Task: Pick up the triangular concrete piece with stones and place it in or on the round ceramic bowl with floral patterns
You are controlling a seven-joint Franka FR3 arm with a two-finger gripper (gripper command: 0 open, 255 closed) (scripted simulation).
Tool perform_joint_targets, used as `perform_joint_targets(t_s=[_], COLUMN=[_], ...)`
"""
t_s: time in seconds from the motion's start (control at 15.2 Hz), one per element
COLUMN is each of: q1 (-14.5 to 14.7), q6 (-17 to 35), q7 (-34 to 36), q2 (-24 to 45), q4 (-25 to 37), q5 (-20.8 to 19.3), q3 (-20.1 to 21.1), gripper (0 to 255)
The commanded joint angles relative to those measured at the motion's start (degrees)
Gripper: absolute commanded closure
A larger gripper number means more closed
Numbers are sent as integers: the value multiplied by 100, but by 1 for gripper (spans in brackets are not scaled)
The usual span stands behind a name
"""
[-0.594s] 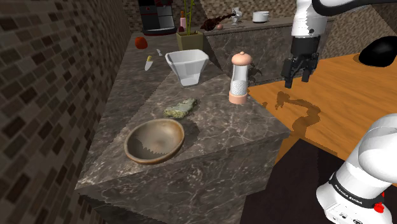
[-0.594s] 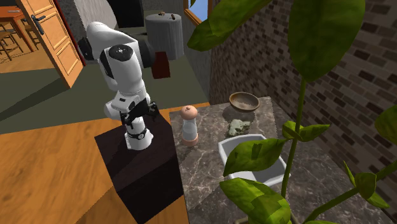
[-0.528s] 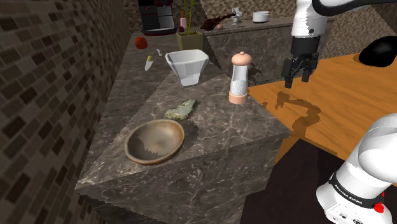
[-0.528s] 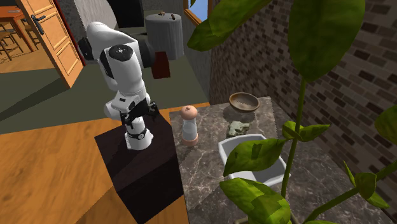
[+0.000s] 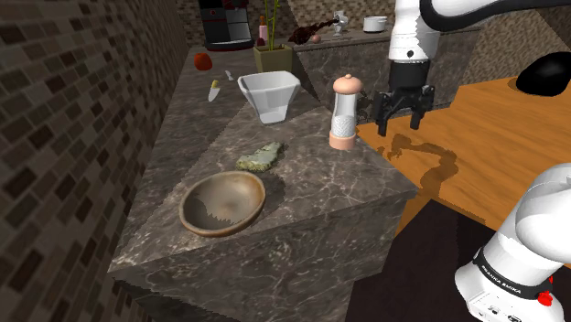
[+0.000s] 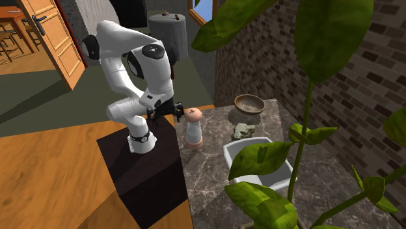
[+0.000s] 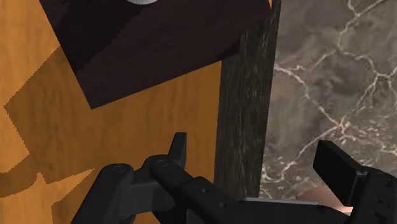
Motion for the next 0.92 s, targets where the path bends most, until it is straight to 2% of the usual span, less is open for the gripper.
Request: perform_joint_targets(t_s=[0.0,0.46,0.86], q1=[-12,-128,-289], q6=[121,649,1047], q7=[553,2366,3963], q2=[201,1208,2367], q4=[145,895,1869], q5=[199,578,450], q3=[274,1174,1867], gripper=[0,0,0])
